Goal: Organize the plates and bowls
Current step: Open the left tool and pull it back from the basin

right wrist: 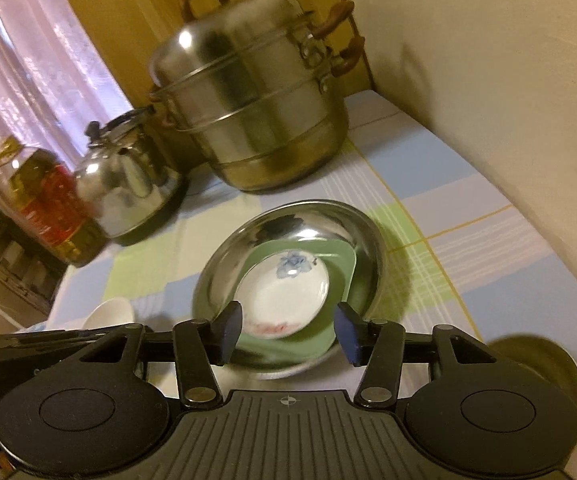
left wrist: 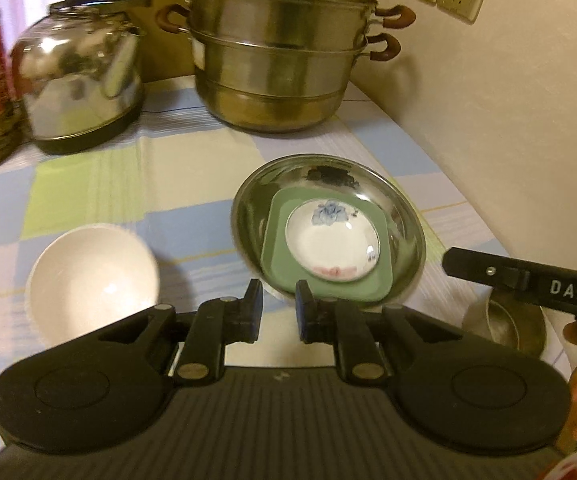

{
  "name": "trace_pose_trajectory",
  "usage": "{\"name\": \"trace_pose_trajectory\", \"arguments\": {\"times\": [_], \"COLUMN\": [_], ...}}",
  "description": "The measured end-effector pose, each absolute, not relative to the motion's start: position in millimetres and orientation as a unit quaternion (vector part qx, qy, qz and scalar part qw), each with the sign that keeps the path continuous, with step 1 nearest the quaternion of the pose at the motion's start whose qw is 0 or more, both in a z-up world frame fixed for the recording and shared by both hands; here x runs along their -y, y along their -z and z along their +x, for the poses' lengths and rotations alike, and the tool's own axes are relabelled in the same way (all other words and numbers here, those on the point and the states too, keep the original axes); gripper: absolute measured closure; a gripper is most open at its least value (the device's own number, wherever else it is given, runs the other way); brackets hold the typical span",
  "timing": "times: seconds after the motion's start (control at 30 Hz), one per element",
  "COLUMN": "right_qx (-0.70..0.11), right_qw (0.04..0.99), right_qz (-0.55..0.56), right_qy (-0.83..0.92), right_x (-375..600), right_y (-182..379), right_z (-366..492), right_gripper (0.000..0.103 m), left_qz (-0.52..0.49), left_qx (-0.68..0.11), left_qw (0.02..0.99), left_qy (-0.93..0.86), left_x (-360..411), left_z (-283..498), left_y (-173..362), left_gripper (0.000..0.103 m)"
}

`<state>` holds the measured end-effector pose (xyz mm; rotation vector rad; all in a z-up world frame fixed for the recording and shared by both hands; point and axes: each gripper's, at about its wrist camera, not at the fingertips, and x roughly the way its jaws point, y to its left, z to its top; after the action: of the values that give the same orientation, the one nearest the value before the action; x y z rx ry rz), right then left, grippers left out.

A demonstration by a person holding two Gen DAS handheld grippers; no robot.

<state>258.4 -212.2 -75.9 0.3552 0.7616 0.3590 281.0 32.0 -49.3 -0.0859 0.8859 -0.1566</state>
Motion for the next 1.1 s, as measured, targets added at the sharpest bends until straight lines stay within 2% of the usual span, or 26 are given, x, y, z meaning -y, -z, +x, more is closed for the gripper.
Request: {"name": "trace_pose_trajectory", "arguments": {"times": [0.6,1.1], "right_qx": [-0.39,-0.412], "right_qw": [0.888,0.878], "right_qz": [0.124,0.084], "right_qy": [-0.209,-0.23], "right_x": [227.4,231.7], "right_y": [54.6,55.9], "right_z": [137.1,72.2], "right_gripper": [0.045,0.045], "left_qz": [-0.067,-0.084], "left_qx": [-0.431,-0.427], "left_qw": [0.9,0.9], "left_qy": [0.012,-0.016], "left_x": [-31.4,-15.7], "left_z": [132.2,56.6], "left_y": [22.2,19.5], "left_gripper": [0.085,0.083]}}
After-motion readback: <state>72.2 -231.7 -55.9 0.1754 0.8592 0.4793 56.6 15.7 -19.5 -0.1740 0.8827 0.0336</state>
